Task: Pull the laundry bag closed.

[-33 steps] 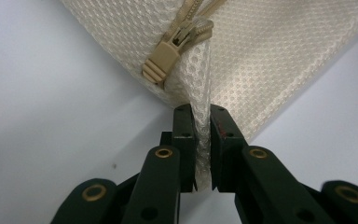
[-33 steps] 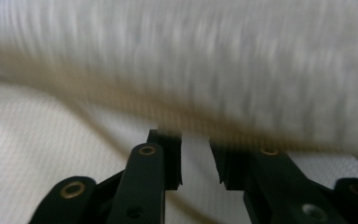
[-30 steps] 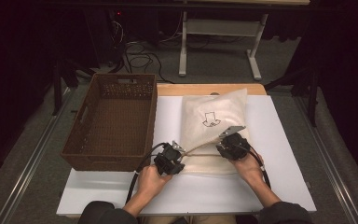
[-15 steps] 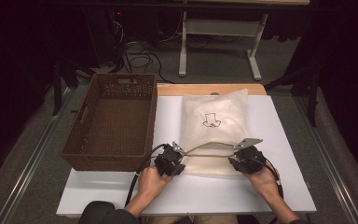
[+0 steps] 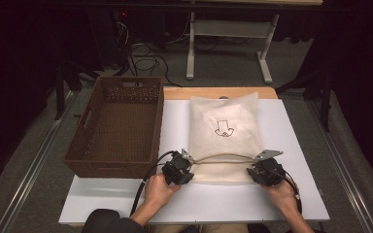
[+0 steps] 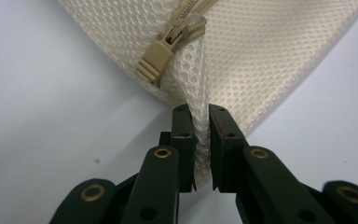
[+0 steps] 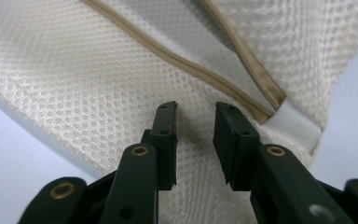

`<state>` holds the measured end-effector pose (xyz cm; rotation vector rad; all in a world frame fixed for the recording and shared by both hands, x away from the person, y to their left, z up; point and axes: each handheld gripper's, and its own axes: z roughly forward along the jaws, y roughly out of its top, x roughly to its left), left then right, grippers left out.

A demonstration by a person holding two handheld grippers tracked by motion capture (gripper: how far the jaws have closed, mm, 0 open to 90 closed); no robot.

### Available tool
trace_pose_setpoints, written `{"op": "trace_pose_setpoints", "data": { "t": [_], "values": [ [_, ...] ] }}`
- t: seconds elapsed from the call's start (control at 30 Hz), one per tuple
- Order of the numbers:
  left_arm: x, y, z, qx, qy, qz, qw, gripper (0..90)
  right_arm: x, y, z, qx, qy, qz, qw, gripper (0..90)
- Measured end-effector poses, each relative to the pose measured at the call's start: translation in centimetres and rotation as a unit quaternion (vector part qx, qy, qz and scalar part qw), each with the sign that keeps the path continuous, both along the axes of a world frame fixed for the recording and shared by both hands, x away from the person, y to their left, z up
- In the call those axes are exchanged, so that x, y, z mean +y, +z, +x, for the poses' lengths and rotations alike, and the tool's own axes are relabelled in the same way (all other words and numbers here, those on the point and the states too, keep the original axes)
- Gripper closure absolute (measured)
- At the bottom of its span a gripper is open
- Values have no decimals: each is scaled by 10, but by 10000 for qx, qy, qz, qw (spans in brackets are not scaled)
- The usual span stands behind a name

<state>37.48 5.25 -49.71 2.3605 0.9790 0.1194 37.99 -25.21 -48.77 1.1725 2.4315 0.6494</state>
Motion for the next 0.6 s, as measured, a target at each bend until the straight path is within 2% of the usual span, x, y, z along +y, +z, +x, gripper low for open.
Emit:
{"op": "trace_pose_setpoints", "data": {
  "t": [0.03,0.07,0.2,0.3,0.33,0.47,0.6],
  "values": [
    [0,0,0,0,0,0,10000,813,-3,0,0,18,-46,8,10000,733],
    [-3,1,-2,100,-84,14,9999,813,-6,0,0,44,-55,75,9999,732],
    [-4,3,-5,139,-117,108,9998,795,-10,-2,0,56,-114,251,9996,733],
    [-2,3,-3,195,-51,51,9998,717,-11,-3,-1,19,-138,308,9994,732],
    [3,5,0,179,105,-96,9997,697,-11,-3,-2,-12,-149,305,9994,732],
    [11,12,3,45,315,-353,9989,632,-10,-4,-2,-16,-136,282,9995,732],
    [8,12,6,-53,357,-321,9988,595,-9,-4,-2,-34,-120,291,9995,732]
  ]
}}
